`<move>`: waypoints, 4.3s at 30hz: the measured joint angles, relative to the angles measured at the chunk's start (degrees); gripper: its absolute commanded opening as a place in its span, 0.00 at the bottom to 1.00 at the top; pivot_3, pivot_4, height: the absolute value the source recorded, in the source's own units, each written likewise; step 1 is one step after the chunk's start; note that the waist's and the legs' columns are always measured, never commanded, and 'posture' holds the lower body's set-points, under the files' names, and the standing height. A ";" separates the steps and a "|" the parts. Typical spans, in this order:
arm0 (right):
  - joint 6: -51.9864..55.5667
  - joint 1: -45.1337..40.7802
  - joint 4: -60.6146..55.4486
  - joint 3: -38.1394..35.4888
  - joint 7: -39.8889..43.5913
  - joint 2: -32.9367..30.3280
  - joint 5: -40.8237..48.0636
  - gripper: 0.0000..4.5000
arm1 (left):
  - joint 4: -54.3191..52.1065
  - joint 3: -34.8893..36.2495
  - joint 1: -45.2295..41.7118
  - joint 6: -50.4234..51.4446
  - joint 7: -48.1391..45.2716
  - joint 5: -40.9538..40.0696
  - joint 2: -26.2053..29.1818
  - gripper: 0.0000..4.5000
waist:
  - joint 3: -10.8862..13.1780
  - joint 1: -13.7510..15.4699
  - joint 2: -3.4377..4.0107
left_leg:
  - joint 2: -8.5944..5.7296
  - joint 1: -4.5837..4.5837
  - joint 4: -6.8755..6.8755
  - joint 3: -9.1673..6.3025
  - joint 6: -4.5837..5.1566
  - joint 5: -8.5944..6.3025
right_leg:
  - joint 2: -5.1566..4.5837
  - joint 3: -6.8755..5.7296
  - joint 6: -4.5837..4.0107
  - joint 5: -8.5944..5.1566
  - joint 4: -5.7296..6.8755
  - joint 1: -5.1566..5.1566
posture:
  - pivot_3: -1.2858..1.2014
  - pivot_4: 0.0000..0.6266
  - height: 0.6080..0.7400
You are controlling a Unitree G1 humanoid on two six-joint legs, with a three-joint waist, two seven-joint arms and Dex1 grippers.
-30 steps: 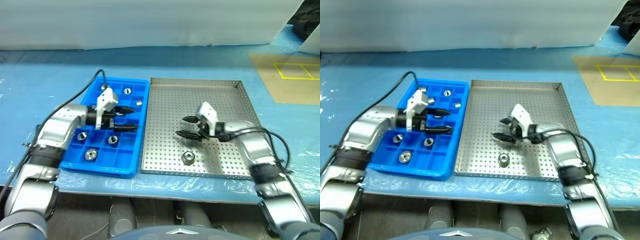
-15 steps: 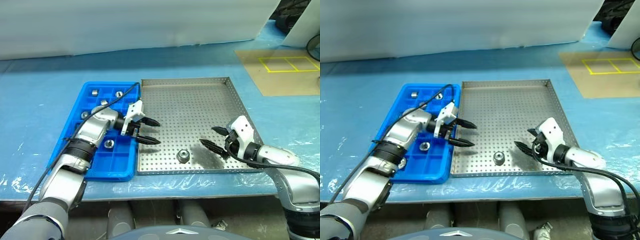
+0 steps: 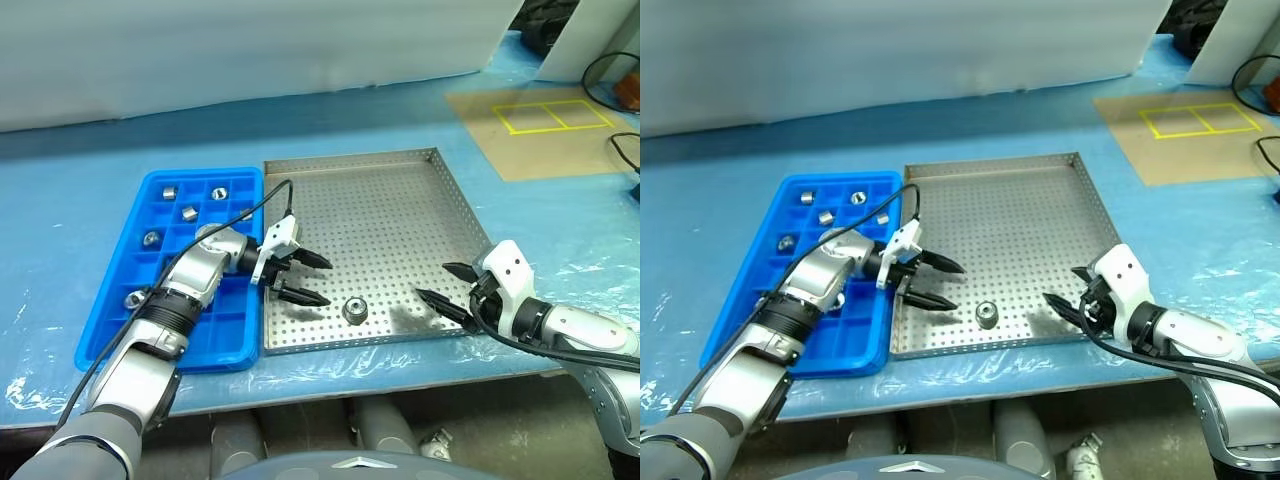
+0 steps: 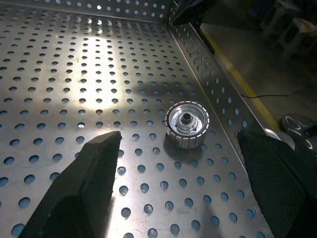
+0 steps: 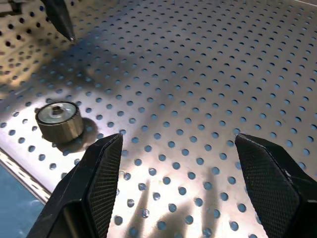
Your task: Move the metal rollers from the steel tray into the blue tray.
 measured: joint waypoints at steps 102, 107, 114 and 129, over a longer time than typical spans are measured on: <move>-27.51 -52.09 64.48 41.44 39.48 29.66 -12.59 0.79 | -51.79 38.16 40.82 27.73 24.67 -24.24 32.45 0.89 | 0.05 14.16 -0.15 | 0.26 -0.53 -0.36 -0.98 -0.79 0.46 | -0.07 -0.66 -0.54 -0.01 0.85 -0.56 | 0.63 0.24 1.00; -25.41 -52.68 64.39 36.24 37.01 27.35 -11.82 0.79 | -47.93 33.48 35.30 25.97 24.13 -23.20 32.47 0.89 | 0.05 14.02 -0.15 | 0.25 -0.57 -0.32 -0.97 -0.84 0.49 | -0.07 -0.65 -0.54 0.00 0.88 -0.59 | 0.59 0.24 1.00; -21.72 -52.15 55.45 25.38 30.30 20.69 -9.25 0.79 | -35.40 23.61 20.37 18.79 22.44 -16.83 29.06 0.89 | 0.04 13.80 -0.15 | 0.22 -0.55 -0.28 -0.96 -1.17 0.69 | -0.05 -0.62 -0.53 0.01 1.01 -0.60 | 0.53 0.24 1.00; -25.73 -41.45 46.16 12.39 -0.90 20.83 -11.98 0.79 | 2.66 11.73 -3.21 -0.48 27.49 -1.62 5.35 0.89 | 0.02 7.89 -0.21 | 0.06 -0.53 -0.15 -0.95 -1.17 0.70 | 0.01 -0.46 -0.48 0.05 1.03 -0.54 | 0.44 0.24 1.00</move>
